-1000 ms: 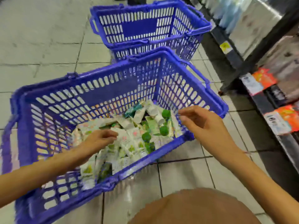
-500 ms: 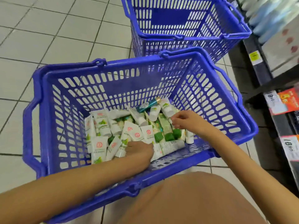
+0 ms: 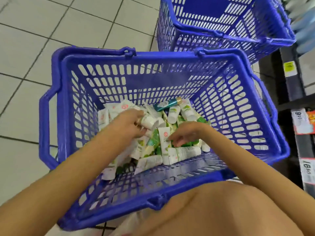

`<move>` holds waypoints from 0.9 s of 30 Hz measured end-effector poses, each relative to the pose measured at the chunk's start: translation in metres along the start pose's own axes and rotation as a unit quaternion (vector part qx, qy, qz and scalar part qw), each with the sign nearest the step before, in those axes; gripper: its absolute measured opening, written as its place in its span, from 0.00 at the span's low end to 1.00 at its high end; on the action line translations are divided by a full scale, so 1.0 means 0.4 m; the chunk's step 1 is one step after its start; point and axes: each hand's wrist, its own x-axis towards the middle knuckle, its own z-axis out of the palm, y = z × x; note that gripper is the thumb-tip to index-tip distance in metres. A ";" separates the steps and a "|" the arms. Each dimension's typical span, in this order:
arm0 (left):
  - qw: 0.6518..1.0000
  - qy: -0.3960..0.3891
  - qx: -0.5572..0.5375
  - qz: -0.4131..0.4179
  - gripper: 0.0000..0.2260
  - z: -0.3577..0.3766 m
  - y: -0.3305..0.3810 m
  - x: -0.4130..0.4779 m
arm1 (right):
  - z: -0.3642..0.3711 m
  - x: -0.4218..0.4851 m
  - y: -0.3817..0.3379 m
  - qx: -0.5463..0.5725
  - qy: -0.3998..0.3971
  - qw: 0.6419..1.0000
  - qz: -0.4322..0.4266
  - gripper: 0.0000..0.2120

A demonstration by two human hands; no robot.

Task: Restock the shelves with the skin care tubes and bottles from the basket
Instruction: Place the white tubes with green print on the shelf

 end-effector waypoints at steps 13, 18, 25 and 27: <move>0.992 -0.068 0.090 -0.053 0.16 0.032 0.011 -0.027 | 0.136 0.050 0.013 -0.146 0.166 0.966 -0.133 0.33; 0.935 -0.155 0.267 0.174 0.19 0.063 -0.025 -0.060 | 0.066 -0.058 -0.012 0.240 0.248 0.916 -0.204 0.17; 0.783 -0.371 0.407 0.289 0.11 0.226 -0.188 -0.224 | -0.007 -0.376 0.216 0.584 0.233 0.683 -0.372 0.02; 0.735 -0.442 0.425 0.289 0.12 0.303 -0.279 -0.301 | -0.016 -0.462 0.339 0.624 0.267 0.623 -0.390 0.03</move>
